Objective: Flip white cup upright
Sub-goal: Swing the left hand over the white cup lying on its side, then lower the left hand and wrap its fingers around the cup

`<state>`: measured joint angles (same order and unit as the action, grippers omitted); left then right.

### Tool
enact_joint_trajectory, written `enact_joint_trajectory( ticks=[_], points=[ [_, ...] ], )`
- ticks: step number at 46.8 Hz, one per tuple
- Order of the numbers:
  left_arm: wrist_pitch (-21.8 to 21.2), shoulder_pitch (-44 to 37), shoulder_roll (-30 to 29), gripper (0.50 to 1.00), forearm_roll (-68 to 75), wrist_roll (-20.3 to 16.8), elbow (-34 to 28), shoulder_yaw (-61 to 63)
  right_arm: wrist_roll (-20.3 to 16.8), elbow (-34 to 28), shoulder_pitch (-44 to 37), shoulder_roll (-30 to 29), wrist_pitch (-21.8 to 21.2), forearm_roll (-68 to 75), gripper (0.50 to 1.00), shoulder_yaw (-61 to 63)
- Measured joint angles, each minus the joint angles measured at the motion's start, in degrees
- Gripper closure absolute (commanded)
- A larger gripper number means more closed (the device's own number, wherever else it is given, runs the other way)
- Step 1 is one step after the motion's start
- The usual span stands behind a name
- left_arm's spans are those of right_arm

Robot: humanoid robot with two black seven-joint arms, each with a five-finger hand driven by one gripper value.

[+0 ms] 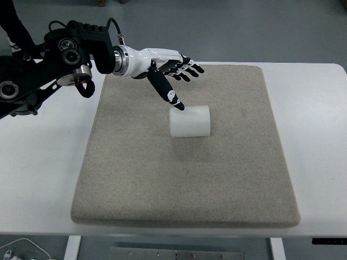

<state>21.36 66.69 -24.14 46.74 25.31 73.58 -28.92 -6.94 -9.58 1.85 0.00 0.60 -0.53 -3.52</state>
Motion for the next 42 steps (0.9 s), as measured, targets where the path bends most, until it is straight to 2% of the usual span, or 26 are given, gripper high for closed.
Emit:
enact_joint_trajectory(
  ticks=[13, 26, 42],
  points=[
    [-0.5, 0.7, 0.8, 0.523, 0.2, 2.8, 0.0, 3.5, 0.0, 0.0, 0.0, 0.0, 0.0, 0.0, 0.57, 0.0],
    [-1.4, 1.3, 1.9, 0.523, 5.3, 2.9, 0.0, 6.6, 0.0, 0.0, 0.0, 0.0, 0.0, 0.0, 0.57, 0.0],
    [-1.5, 0.6, 6.5, 0.523, 9.8, 2.9, -2.3, 7.1, 0.0, 0.0, 0.0, 0.0, 0.0, 0.0, 0.57, 0.0]
  ],
)
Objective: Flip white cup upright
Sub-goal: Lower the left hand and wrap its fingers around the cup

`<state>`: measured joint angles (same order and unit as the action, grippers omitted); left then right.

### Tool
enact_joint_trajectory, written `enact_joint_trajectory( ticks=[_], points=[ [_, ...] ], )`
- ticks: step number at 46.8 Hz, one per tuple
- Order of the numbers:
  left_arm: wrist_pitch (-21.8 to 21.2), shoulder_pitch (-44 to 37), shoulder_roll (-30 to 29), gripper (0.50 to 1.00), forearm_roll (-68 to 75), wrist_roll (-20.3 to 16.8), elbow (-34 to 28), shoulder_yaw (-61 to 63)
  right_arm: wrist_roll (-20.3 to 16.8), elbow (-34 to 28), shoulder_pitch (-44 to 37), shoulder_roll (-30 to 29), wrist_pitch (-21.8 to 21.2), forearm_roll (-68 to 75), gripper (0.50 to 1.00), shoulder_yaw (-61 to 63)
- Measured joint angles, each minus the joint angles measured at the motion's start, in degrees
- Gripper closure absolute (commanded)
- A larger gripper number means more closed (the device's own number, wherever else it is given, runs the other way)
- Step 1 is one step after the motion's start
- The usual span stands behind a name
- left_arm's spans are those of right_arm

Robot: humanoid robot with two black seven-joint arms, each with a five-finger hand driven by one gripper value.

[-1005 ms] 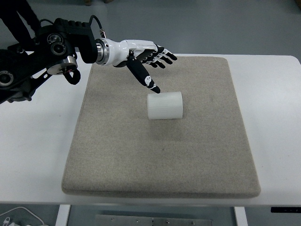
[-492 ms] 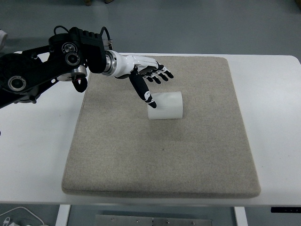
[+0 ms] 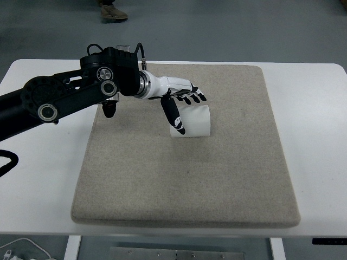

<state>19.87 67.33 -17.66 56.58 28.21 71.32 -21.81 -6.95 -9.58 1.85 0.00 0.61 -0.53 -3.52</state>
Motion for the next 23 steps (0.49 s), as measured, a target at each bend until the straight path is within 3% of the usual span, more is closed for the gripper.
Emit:
enact_joint_trajectory(
  ticks=[23],
  points=[
    [0.0, 0.0, 4.9, 0.523, 3.7, -0.7, -5.6, 0.1, 0.0, 0.0, 0.0, 0.0, 0.0, 0.0, 0.57, 0.0]
  ],
)
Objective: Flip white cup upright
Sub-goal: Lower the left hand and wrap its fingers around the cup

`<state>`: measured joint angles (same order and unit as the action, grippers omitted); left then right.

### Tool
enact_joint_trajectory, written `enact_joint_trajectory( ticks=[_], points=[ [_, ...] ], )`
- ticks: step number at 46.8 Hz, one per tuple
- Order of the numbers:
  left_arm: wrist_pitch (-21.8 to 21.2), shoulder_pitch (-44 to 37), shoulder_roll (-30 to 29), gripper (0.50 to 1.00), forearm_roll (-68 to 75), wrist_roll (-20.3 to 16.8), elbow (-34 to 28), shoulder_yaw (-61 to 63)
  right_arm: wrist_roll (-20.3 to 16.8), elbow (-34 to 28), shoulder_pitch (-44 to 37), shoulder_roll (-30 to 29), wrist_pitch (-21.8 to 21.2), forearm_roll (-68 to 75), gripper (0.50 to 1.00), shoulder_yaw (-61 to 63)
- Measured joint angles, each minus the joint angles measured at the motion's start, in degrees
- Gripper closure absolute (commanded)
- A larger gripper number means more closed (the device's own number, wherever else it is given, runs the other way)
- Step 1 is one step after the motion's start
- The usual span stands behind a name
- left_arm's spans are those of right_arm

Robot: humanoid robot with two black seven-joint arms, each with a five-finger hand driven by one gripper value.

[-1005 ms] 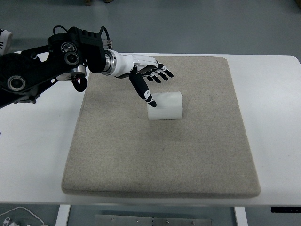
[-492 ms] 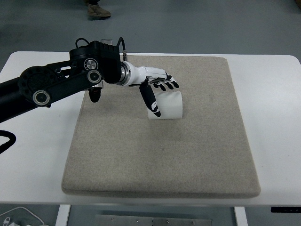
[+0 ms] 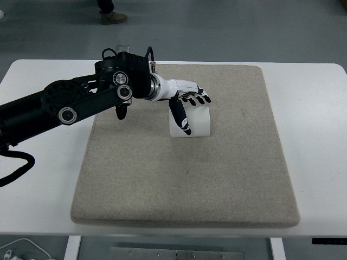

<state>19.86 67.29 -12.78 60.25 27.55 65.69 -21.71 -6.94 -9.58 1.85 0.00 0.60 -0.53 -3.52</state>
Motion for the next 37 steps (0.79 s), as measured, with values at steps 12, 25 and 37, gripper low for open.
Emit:
enact_joint_trajectory(
  ticks=[12, 25, 37],
  points=[
    [0.0, -0.3, 2.1, 0.523, 1.2, -0.2, -2.0, 0.5, 0.0, 0.0, 0.0, 0.0, 0.0, 0.0, 0.57, 0.0],
    [0.0, -1.5, 4.2, 0.527, 2.6, -0.4, -3.8, 0.8, 0.0, 0.0, 0.0, 0.0, 0.0, 0.0, 0.57, 0.0],
    [0.0, -1.5, 5.2, 0.643, 2.6, -0.4, -4.5, 1.8, 0.0, 0.0, 0.0, 0.0, 0.0, 0.0, 0.57, 0.0]
  ],
)
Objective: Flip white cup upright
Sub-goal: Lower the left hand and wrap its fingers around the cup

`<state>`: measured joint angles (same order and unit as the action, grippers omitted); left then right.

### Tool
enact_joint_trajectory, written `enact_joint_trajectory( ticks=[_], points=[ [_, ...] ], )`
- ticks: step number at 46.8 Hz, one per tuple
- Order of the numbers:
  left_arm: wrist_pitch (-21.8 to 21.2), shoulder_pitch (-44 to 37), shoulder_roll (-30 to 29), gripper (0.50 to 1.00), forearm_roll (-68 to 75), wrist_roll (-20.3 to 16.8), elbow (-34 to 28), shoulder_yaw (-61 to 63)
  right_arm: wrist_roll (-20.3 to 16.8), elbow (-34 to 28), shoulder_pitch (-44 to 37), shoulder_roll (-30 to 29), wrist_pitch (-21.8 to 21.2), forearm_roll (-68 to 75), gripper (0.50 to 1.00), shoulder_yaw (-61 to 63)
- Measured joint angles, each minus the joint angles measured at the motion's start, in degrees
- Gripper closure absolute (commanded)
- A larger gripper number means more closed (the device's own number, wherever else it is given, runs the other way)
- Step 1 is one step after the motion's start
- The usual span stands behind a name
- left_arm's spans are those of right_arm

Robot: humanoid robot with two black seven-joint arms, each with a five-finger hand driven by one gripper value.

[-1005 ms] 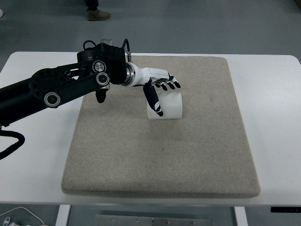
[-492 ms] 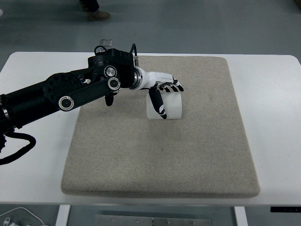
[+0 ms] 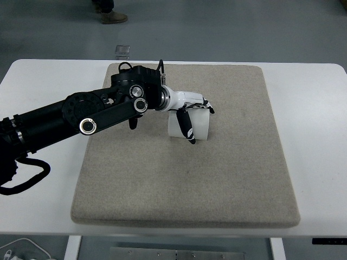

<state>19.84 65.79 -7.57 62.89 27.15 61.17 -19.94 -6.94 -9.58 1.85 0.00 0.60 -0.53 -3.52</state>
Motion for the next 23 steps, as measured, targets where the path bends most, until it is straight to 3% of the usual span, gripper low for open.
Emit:
enact_joint_trajectory(
  ticks=[11, 16, 20, 23],
  points=[
    [0.2, 0.1, 0.0, 0.774, 0.9, 0.0, 0.0, 0.4, 0.0, 0.0, 0.0, 0.0, 0.0, 0.0, 0.57, 0.0],
    [0.2, 0.1, 0.0, 0.919, 1.1, 0.0, 0.1, 0.4, 0.0, 0.0, 0.0, 0.0, 0.0, 0.0, 0.57, 0.0],
    [0.1, 0.1, 0.0, 0.996, 1.1, 0.0, 0.1, 0.3, 0.0, 0.0, 0.0, 0.0, 0.0, 0.0, 0.57, 0.0],
    [0.1, 0.3, 0.0, 1.0, 0.8, -0.3, 0.1, -0.1, 0.0, 0.0, 0.0, 0.0, 0.0, 0.0, 0.57, 0.0]
  ],
)
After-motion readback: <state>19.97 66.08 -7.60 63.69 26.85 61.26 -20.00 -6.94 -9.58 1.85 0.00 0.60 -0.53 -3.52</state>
